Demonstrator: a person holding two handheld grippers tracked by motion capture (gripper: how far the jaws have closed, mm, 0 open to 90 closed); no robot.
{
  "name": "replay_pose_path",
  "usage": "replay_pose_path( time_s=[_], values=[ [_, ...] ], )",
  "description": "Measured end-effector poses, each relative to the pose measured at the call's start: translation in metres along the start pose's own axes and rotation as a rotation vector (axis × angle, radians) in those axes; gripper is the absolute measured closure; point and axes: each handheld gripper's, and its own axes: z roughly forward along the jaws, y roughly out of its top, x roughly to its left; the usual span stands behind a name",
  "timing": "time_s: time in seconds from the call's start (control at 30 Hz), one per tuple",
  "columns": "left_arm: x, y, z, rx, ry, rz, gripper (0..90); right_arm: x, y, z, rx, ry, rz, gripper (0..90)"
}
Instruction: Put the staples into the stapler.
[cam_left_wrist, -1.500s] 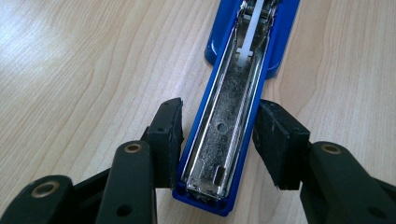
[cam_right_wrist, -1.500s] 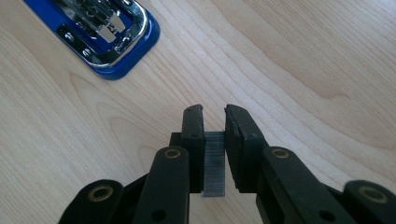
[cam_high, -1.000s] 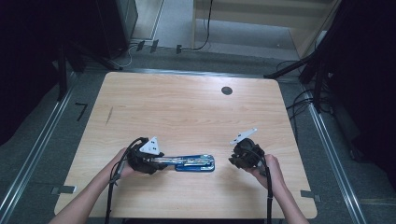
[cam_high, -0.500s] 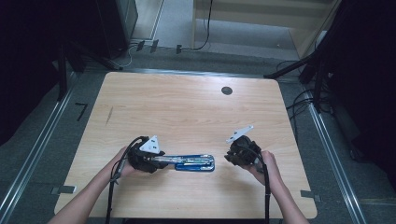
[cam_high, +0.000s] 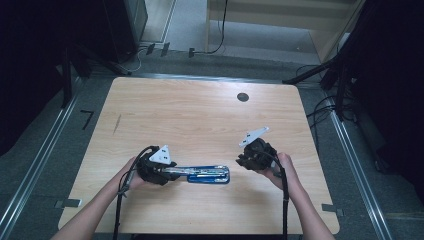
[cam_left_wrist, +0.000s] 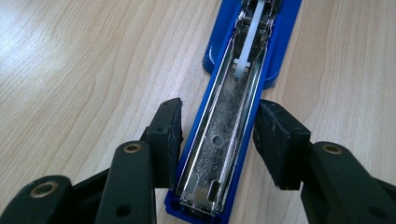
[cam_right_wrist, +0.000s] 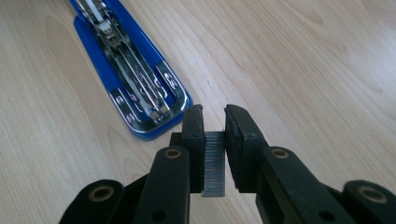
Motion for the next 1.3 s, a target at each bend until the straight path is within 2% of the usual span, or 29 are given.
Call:
replay_pose_path(
  time_s=[0.17, 0.4, 0.43, 0.67, 0.83, 1.07, 1.3],
  values=[
    [0.0, 0.0, 0.0, -0.002, 0.002, -0.002, 53.4, 0.002, 0.008, 0.003, 0.001, 0.012, -0.046, 79.9],
    [0.0, 0.001, 0.0, -0.002, 0.002, -0.003, 53.3, 0.009, 0.022, 0.007, -0.004, 0.046, -0.144, 79.9],
    [0.0, 0.001, 0.0, -0.001, 0.003, -0.002, 53.2, 0.011, 0.025, 0.008, -0.014, 0.054, -0.171, 80.0],
    [0.001, 0.001, -0.001, -0.003, 0.001, -0.002, 53.1, 0.016, 0.039, 0.015, -0.027, 0.088, -0.251, 79.9],
    [0.001, 0.001, -0.001, -0.007, 0.001, 0.0, 53.1, 0.021, 0.046, 0.022, -0.029, 0.103, -0.295, 79.9],
    [0.001, 0.001, -0.001, -0.007, 0.001, 0.002, 53.2, 0.028, 0.052, 0.033, -0.026, 0.148, -0.345, 79.9],
    [0.001, 0.002, -0.002, -0.007, 0.001, 0.002, 53.2, 0.032, 0.053, 0.042, -0.049, 0.186, -0.402, 79.9]
  ],
)
